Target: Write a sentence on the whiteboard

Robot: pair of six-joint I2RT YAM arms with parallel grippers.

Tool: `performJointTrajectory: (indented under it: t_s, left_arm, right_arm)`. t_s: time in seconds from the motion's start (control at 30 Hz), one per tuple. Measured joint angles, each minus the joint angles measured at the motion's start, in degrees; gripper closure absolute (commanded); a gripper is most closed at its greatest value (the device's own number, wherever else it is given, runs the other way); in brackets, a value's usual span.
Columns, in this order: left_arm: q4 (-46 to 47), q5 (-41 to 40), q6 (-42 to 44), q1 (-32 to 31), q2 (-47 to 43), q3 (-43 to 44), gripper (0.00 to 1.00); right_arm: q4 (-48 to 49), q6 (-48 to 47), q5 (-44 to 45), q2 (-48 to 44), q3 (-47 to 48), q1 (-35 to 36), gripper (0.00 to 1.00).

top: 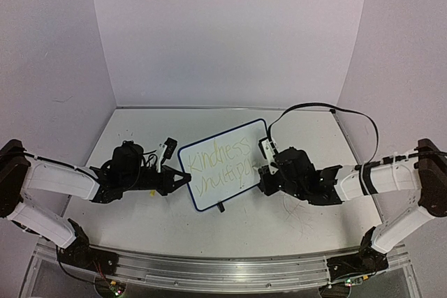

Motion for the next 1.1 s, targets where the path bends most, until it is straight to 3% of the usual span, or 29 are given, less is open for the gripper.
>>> performJointTrajectory:
  t_s: [0.5,1.1]
  left_arm:
    - [0.02,0.07,0.07,0.0,0.0,0.02,1.0]
    - [0.02,0.07,0.09,0.0,0.0,0.02,1.0]
  right_arm:
    - [-1.26,0.53,5.28,-0.75,-1.46,-0.04,1.0]
    - [0.56,-0.94,3.34,-3.11,-0.74,-3.72,1.0]
